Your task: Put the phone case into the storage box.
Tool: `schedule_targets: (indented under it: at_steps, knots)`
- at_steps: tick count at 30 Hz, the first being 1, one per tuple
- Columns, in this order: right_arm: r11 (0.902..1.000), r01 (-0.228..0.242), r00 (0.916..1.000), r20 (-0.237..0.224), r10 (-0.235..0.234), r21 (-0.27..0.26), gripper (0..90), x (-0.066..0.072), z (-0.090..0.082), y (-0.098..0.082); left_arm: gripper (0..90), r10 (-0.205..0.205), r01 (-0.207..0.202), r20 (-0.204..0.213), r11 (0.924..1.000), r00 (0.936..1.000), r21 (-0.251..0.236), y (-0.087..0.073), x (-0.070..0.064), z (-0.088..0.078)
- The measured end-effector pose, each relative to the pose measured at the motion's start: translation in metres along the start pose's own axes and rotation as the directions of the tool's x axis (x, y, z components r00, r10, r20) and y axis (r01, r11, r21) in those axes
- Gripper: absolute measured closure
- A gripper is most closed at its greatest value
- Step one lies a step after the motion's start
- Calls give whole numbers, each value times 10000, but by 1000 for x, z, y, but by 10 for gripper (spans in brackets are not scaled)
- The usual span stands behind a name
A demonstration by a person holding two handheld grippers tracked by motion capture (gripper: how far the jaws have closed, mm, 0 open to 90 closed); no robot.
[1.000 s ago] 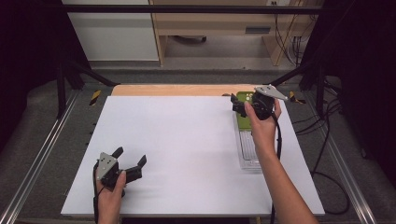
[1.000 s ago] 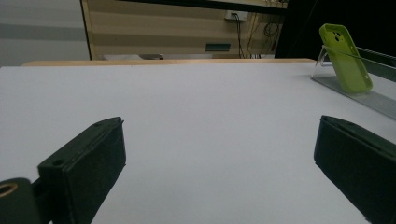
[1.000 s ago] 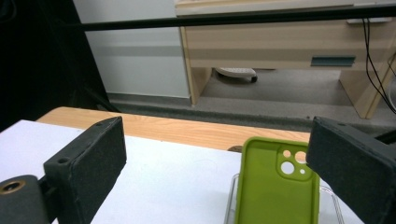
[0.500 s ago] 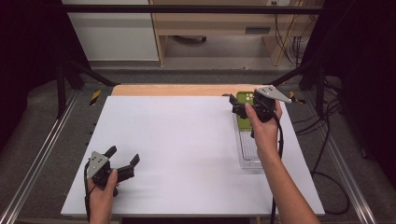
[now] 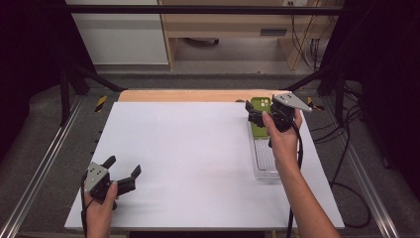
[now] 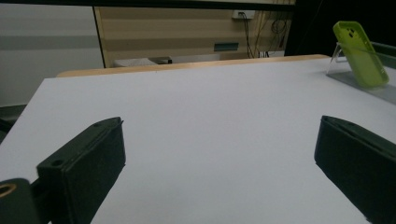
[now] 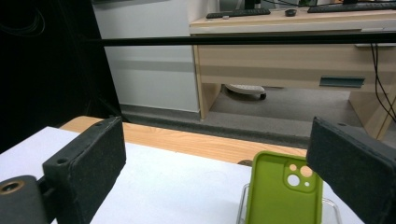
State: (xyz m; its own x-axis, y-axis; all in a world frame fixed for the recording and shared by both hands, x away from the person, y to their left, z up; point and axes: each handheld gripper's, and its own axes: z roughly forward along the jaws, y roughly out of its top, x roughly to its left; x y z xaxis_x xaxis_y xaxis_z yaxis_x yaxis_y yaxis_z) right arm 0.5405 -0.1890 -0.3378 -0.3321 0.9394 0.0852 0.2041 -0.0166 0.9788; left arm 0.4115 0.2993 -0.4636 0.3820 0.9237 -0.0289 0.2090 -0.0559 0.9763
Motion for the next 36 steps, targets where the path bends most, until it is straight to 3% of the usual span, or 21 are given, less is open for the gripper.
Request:
schedule_targets:
  at_steps: [9,36]
  knots:
    - [9998,-163,9999,55,164,-84,32,-4,-11,0,11,-90,86,-213,9998,9997,-194,1,3,-5]
    - [9986,-351,9990,262,361,-390,29,-30,-49,-4,12,82,-83,-149,9999,9999,-80,-1,-5,-4]
